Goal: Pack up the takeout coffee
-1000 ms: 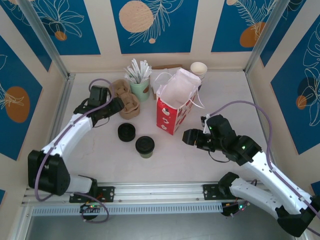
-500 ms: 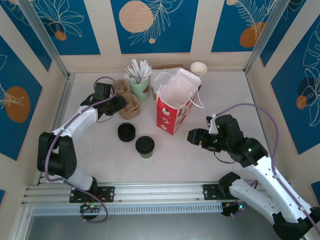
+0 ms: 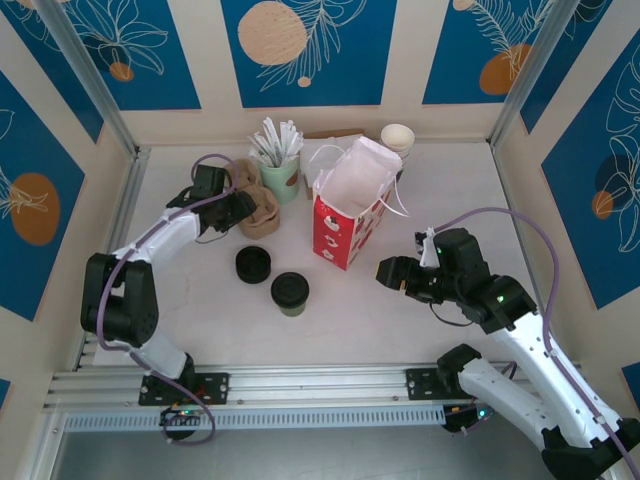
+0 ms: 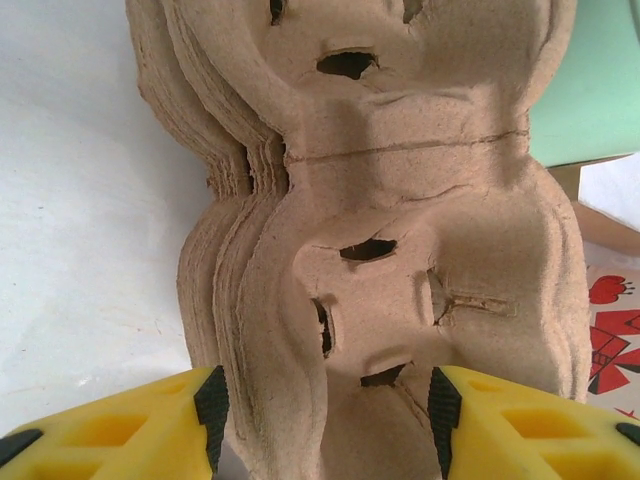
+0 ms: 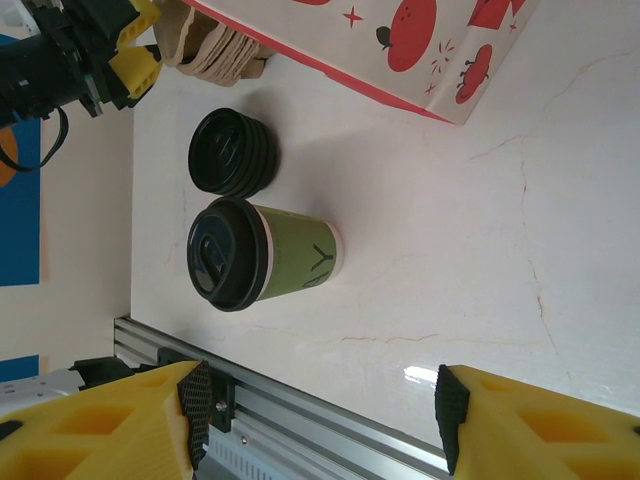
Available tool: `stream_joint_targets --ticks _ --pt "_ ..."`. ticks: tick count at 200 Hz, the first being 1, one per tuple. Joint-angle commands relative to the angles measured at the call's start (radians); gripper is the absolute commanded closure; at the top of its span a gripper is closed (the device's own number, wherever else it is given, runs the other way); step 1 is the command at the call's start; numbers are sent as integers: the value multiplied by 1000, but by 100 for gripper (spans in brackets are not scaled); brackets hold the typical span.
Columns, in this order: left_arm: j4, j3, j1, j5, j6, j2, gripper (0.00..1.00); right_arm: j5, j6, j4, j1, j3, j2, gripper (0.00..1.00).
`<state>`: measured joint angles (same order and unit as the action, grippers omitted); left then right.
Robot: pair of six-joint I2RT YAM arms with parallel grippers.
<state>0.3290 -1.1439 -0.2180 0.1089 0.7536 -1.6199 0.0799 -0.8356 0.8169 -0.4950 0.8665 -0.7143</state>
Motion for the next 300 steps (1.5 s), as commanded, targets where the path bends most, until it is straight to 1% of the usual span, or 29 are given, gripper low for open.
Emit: stream_joint_targets --ticks 1,55,115,189,206,253,300 --pt "-30 -32 15 33 20 -8 44 28 20 14 7 -17 15 37" --pt "-62 -24 14 54 39 15 48 36 19 3 13 -27 16 37" --pt "-115 13 16 40 79 58 58 46 20 -5 19 -32 14 37" --pt "-128 4 14 48 100 42 82 52 23 -7 26 -25 10 37" --pt "-136 -2 15 51 107 47 86 52 25 -1 26 -17 10 37" --pt "-151 -17 17 14 136 132 97 50 30 17 29 15 10 37" --pt "-53 -53 16 -55 103 290 98 64 32 18 30 48 30 38"
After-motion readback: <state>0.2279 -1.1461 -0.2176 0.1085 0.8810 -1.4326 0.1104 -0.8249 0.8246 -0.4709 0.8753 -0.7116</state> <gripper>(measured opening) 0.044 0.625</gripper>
